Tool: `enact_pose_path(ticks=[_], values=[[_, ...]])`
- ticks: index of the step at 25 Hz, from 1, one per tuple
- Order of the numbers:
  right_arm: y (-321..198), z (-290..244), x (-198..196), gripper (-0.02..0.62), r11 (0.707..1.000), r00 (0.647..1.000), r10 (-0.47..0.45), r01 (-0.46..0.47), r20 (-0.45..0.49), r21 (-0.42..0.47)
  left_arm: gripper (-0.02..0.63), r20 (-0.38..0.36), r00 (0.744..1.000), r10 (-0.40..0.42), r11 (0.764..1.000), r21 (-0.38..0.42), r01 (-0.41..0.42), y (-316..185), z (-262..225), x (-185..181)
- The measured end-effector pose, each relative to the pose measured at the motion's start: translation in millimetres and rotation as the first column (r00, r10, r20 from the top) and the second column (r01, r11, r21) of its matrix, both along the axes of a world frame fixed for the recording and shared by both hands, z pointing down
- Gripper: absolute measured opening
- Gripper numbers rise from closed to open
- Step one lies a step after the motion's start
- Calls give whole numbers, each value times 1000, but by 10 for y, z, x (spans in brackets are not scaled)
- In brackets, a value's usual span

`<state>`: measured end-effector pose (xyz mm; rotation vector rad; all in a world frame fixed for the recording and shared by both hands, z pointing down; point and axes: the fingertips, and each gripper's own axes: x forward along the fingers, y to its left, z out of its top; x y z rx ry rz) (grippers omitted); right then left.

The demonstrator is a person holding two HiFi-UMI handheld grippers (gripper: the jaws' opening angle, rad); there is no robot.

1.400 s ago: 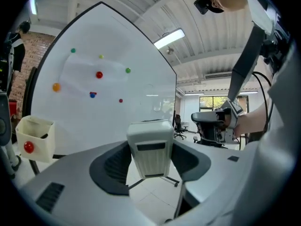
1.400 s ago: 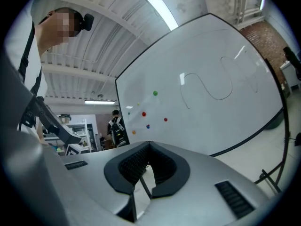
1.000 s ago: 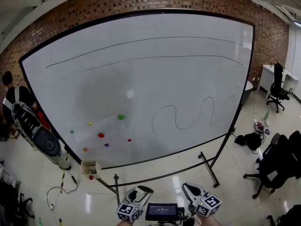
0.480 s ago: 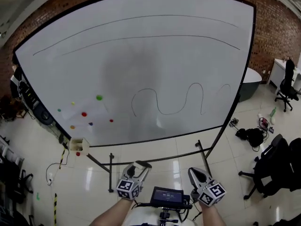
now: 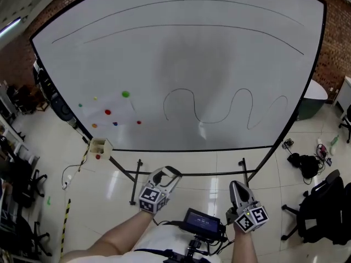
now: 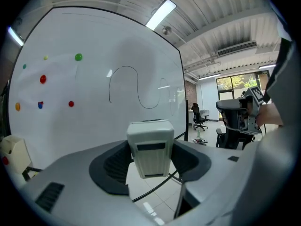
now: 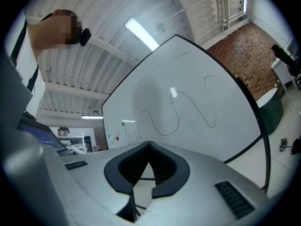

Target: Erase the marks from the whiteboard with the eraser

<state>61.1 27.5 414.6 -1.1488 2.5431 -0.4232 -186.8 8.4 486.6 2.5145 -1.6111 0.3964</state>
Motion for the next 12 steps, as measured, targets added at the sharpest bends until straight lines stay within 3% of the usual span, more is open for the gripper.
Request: enact_pose_path(ticks=[6, 12], values=[[-406, -203, -77, 15, 999, 998, -45, 46, -41, 25, 301, 3, 993, -116, 993, 39, 116, -600, -174, -191], [-812, -421, -194, 15, 996, 996, -56, 61, -76, 68, 299, 51, 965, -258, 962, 105, 251, -1368, -506, -602]])
